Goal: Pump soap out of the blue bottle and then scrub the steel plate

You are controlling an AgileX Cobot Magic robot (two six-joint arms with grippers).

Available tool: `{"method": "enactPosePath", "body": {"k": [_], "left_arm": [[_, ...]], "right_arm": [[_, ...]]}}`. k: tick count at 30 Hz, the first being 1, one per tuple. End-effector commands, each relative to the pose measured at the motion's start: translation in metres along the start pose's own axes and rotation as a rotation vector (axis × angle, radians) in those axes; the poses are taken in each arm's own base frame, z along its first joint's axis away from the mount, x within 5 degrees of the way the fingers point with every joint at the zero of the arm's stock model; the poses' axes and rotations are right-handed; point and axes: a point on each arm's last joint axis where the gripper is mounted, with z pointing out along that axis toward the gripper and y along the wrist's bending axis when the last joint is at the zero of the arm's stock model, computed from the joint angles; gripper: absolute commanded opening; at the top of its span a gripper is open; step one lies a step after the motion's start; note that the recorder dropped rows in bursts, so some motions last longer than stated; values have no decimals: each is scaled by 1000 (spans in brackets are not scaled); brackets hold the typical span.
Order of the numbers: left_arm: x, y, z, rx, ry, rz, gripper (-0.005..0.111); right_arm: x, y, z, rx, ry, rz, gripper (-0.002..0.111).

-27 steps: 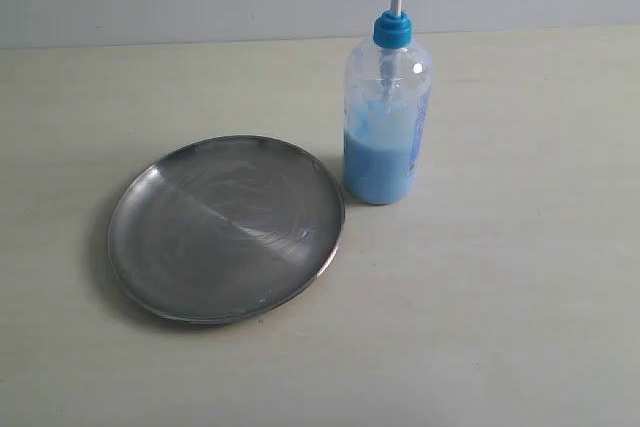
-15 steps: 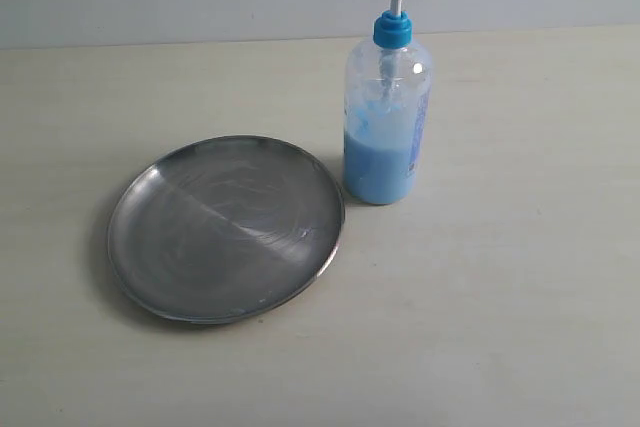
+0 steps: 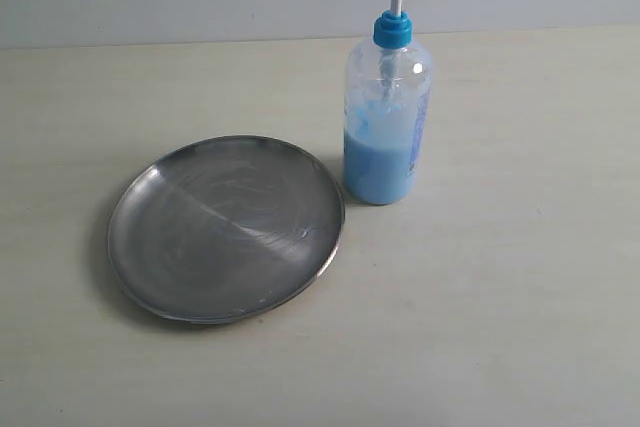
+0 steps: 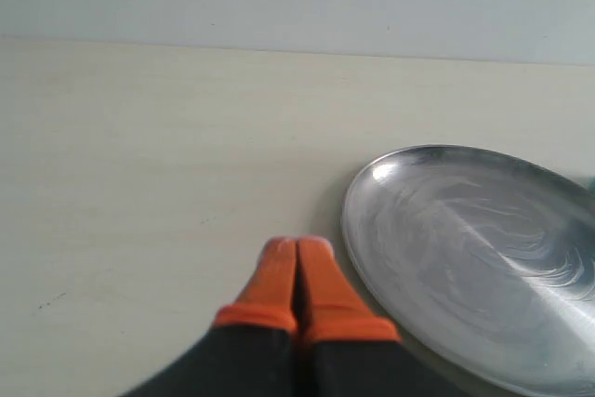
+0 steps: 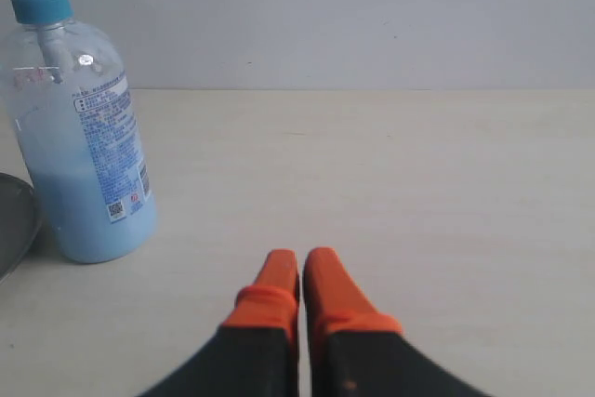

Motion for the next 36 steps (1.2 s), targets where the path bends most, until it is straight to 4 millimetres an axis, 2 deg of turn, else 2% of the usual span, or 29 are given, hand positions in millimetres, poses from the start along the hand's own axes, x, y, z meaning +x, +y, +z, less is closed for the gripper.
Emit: {"method": "enactPosePath", "body": {"k": [1,28,36], "left_arm": [[0,0,0,0,-8,-3,0],[0,0,0,0,-8,-3,0],[0,0,0,0,-8,-3,0]], "right_arm": [[0,0,0,7,-11,-2,7],[1,0,0,7,-10,-2,7],[-36,0,-1,7,-5,-2,7]]}}
